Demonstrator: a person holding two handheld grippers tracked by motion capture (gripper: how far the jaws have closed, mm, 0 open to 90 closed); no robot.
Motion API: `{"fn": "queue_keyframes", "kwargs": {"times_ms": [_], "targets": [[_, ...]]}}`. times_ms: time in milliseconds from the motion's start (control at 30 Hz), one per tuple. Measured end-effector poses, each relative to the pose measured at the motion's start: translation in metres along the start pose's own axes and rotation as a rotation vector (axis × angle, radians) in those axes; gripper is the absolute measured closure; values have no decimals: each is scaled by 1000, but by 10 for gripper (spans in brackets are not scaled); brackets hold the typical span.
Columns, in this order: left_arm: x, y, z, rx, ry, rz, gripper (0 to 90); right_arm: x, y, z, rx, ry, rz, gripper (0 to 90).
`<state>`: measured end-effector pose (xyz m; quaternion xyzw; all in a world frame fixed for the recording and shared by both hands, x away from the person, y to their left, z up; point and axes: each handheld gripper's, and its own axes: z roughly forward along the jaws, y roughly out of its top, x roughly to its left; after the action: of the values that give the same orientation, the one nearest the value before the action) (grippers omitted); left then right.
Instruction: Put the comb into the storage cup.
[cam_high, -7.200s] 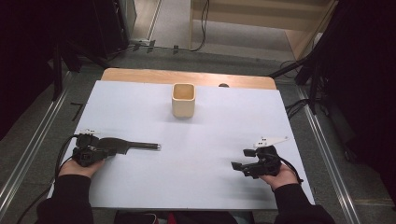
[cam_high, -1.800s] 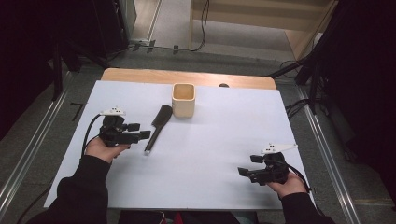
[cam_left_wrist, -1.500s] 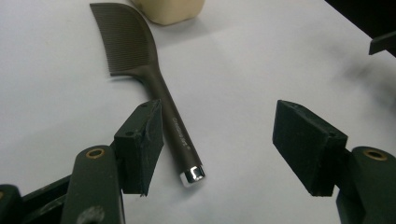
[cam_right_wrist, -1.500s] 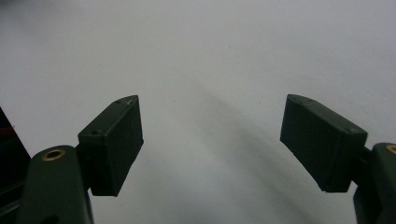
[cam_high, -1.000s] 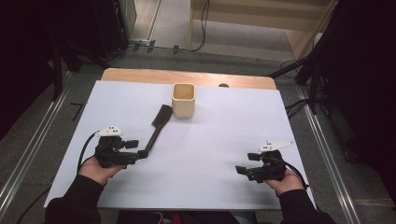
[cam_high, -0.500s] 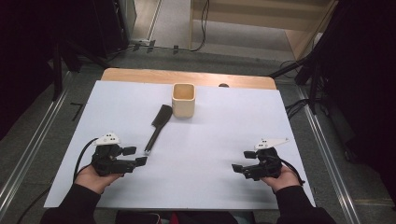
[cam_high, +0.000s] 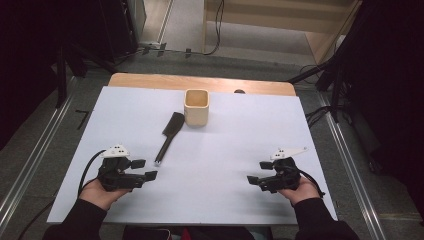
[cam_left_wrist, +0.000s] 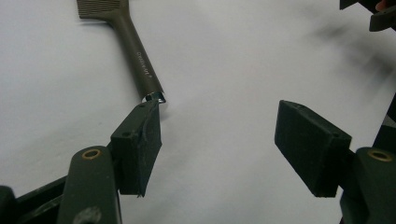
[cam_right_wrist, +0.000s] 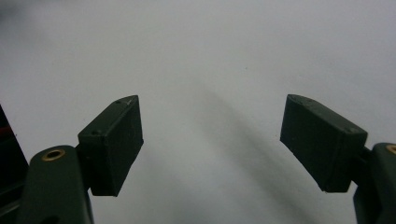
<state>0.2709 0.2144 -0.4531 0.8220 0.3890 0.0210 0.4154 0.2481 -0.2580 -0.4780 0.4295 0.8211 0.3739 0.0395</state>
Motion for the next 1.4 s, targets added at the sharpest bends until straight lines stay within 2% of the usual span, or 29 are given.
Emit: {"fn": "queue_keyframes", "kwargs": {"times_ms": [367, 567, 700, 967, 1133, 1400], "targets": [[2, 5, -1, -22, -13, -7, 288, 0, 0, 0, 4, -2, 0, 194], [3, 11, 3, -21, 2, -1, 242, 0, -2, 0, 7, -6, -2, 194], [4, 15, 8, -12, 19, 5, 215, 0, -3, -1, 6, -6, 1, 194], [7, 24, 17, -10, 34, 8, 215, 0, -8, -5, 3, -20, 16, 194], [8, 30, 25, 12, 56, 27, 215, -1, -12, -9, 6, -26, 23, 194], [12, 40, 39, 22, 75, 26, 215, -1, -18, -14, 7, -46, 40, 194]]}}
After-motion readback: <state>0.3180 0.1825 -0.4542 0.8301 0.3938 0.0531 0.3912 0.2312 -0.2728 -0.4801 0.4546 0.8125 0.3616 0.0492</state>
